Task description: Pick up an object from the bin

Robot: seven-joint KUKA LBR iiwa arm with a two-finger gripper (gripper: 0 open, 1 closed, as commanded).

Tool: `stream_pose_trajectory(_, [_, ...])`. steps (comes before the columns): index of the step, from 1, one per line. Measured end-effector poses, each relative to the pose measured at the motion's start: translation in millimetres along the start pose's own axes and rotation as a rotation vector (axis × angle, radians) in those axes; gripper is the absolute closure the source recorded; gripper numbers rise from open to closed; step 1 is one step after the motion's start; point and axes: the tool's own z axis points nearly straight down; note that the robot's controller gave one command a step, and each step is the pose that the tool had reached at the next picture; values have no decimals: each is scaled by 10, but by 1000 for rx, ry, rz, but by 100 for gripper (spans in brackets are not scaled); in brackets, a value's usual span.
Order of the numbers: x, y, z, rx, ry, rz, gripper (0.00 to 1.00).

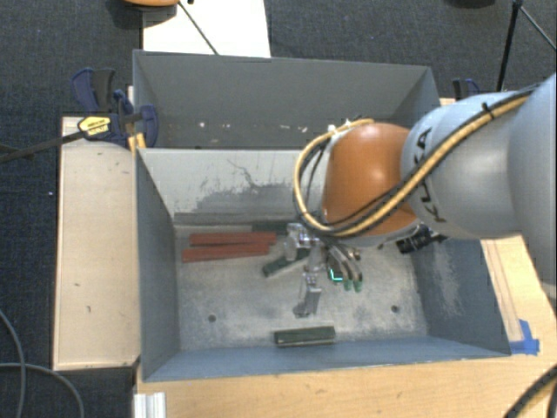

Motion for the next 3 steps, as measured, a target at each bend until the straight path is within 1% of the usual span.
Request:
stream_pose_trajectory(1, [-20,-4,-43,-1,-8,2,0])
stream_pose_trajectory(2, [-229,9,136,-1,-15,-51,0])
stream_pose_trajectory(3, [-440,22,523,1,-9,-214,0])
